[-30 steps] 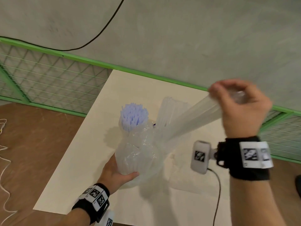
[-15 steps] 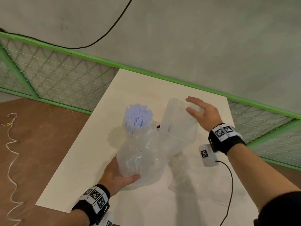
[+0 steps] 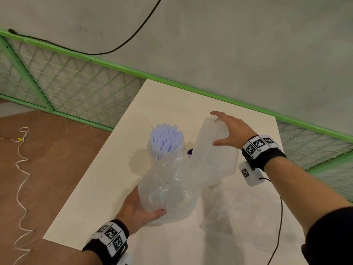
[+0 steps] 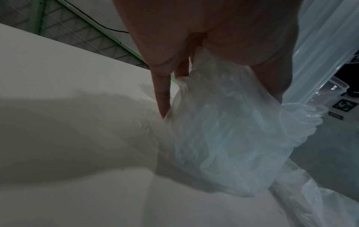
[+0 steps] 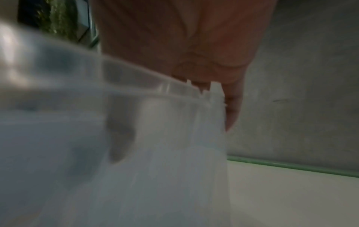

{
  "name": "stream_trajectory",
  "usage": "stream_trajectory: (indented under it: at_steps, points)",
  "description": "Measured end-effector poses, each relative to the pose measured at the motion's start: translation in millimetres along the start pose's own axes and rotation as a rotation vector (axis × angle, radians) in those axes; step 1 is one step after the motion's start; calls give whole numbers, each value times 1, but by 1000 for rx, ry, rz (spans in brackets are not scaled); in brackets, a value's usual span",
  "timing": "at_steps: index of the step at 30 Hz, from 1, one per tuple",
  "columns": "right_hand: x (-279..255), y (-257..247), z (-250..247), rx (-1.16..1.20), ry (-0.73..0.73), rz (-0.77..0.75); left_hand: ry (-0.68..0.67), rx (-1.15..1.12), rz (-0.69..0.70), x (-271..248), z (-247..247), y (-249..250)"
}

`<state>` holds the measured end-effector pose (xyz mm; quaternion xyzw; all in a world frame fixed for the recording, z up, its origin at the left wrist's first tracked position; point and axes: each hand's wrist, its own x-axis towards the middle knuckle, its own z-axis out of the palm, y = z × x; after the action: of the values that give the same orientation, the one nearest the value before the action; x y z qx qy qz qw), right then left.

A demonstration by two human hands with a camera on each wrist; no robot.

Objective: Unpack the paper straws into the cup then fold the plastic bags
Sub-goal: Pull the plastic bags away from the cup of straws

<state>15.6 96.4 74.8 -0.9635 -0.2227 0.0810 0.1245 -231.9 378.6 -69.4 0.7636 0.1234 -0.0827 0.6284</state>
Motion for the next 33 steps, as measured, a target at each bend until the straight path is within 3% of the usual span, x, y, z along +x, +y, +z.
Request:
stream_trajectory:
  at_steps: [4, 7, 9, 11, 15, 18, 20, 21, 24, 28, 33]
  points:
    - [5, -6, 6, 51, -89, -15, 5, 4, -5, 0, 0, -1]
    - [10, -6, 14, -48, 3, 4, 12, 8, -6, 0, 0, 0]
    - [11, -3, 11, 20, 50, -4, 14, 11, -8, -1, 0, 0]
    - [10, 0, 8, 73, 10, -31, 15, 20, -4, -1, 0, 1]
    - [3, -2, 15, -262, -140, -75, 12, 25, 2, -1, 0, 2]
    - [-5, -20, 3, -152, 58, -72, 11, 20, -3, 0, 1, 0]
    - [-18, -40, -7, 16, 240, -152, 15, 17, -4, 0, 0, -1]
    - [-26, -51, -11, 112, 257, -221, 19, 18, -4, 0, 0, -2]
    - [-58, -91, -11, 271, 87, -379, 17, 19, 7, 0, 0, 0]
    - [-86, -113, 13, 88, -159, -401, 17, 5, 2, -1, 1, 3]
    - [-93, -114, 29, 151, -37, -362, 21, 12, 13, -2, 0, 4]
